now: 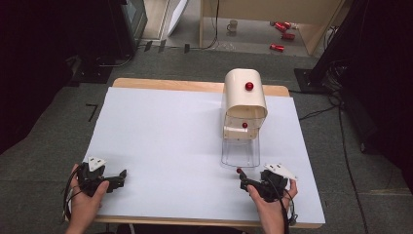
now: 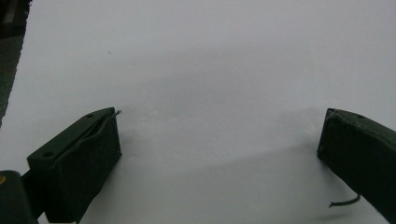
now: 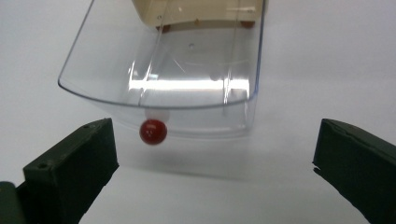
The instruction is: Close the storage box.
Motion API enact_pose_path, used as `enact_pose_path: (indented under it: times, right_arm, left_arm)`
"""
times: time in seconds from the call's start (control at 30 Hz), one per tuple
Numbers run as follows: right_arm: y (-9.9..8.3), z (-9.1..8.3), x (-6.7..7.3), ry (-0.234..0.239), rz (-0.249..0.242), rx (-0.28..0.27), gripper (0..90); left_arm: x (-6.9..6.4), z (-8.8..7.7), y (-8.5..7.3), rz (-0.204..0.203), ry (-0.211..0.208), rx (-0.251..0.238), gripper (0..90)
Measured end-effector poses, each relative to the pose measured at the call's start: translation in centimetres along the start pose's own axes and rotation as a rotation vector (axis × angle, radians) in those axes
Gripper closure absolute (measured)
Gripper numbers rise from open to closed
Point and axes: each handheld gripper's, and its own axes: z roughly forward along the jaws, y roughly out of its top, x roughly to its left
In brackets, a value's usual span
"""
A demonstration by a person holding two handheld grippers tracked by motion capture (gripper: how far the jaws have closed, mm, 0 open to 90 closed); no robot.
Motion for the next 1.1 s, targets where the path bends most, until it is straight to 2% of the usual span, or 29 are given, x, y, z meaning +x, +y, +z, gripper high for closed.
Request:
enact_pose_path:
  times: [0.1,0.2,0.47,0.53,0.6,0.63,0.67,0.77,0.8,0.83,0.97,1.1]
  right_arm:
    - [-1.0,0.2,0.1,-0.003,-0.01,0.016,0.0]
    - [-1.8,0.7,0.2,0.0,0.002,0.038,0.0]
    - [-2.5,1.9,1.1,-0.006,-0.011,0.074,0.5]
    - [-2.6,2.1,1.3,-0.03,-0.017,0.074,4.5]
    - [-2.7,2.0,1.4,-0.058,-0.03,0.055,15.5]
    - [-2.7,2.0,1.4,-0.058,-0.03,0.055,15.5]
    - [-2.8,1.9,1.4,-0.078,-0.017,0.036,26.1]
    - [-2.9,1.8,1.4,-0.1,-0.024,0.01,43.0]
    - [-2.9,1.8,1.4,-0.1,-0.024,0.01,43.0]
    - [-3.0,1.8,1.4,-0.095,-0.03,0.0,52.8]
    - [-2.9,1.8,2.0,-0.076,-0.051,-0.019,62.8]
    - [-2.9,2.0,2.4,-0.049,-0.059,-0.019,64.4]
  left_arm:
    - [0.0,0.0,0.0,0.0,0.0,0.0,0.0]
    - [0.0,0.0,0.0,0.0,0.0,0.0,0.0]
    - [0.0,0.0,0.0,0.0,0.0,0.0,0.0]
    - [0.0,0.0,0.0,0.0,0.0,0.0,0.0]
    - [0.0,0.0,0.0,0.0,0.0,0.0,0.0]
    - [0.0,0.0,0.0,0.0,0.0,0.0,0.0]
    - [0.0,0.0,0.0,0.0,0.0,0.0,0.0]
    - [0.0,0.0,0.0,0.0,0.0,0.0,0.0]
    - [0.0,0.0,0.0,0.0,0.0,0.0,0.0]
    - [0.0,0.0,0.0,0.0,0.0,0.0,0.0]
    - [0.0,0.0,0.0,0.0,0.0,0.0,0.0]
    - [0.0,0.0,0.0,0.0,0.0,0.001,0.0]
